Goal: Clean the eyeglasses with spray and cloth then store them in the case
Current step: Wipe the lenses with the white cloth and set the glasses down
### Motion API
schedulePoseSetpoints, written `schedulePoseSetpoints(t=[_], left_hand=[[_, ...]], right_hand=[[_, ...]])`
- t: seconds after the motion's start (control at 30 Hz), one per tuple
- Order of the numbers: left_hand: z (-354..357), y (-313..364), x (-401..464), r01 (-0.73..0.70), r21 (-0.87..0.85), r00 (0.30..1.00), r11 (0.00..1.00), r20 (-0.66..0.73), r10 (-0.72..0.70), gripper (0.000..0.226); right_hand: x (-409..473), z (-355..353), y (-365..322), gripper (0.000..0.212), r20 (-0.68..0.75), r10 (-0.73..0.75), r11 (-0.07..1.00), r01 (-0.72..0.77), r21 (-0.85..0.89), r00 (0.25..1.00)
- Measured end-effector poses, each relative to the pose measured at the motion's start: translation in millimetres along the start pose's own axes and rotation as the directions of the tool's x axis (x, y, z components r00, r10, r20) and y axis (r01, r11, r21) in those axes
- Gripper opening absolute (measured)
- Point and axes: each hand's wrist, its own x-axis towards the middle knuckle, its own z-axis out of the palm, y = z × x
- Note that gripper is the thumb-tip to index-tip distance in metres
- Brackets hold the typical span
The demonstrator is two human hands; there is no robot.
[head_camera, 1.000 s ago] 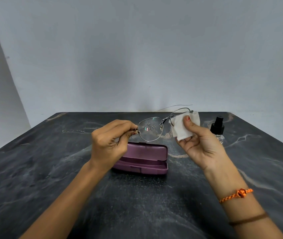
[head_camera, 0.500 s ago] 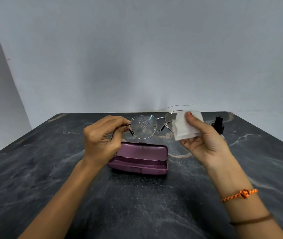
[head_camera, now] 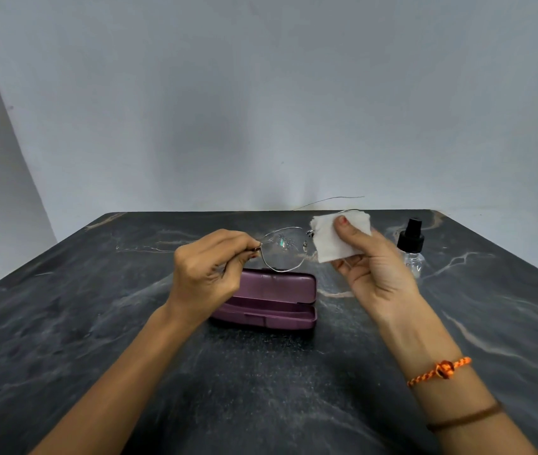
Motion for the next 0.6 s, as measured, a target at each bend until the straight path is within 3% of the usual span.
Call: schedulePoseSetpoints(t=[0.1,0.17,0.23,0.37,0.6], left_hand=[[-3.8,-0.2,3.3,0.032,-0.003,0.999,0.999,-0.042,-0.032,0.009],[-4.9,0.4,4.6,0.036,-0.011,0.998,0.999,-0.059,-0.036,0.008],[-4.0,0.5,4.0,0.023,-0.014,0.999,1.000,-0.044,-0.023,0.008],[2.9,0.5,0.2,-0.025,-0.022,1.000,0.999,0.000,0.025,0.009],[1.2,-2.1,0.7,-0.061,-0.018,0.998,0.998,-0.013,0.061,0.006]], right_hand=[[-0.2,-5.5,-8.9,0.023,-0.025,-0.070,0.968,0.062,-0.241,0.997],[0.0,-7.3,-11.1,0.026,-0.052,-0.051,0.959,0.035,-0.281,0.997],[1.0,-6.5,-11.1,0.026,-0.070,0.019,0.985,-0.031,-0.170,0.997],[2.2,-3.2,-7.7,0.003,-0.068,0.135,0.959,-0.113,0.259,0.988],[-1.4,1.3,-4.0,0.012,0.100,0.026,0.956,-0.054,0.290,0.995]])
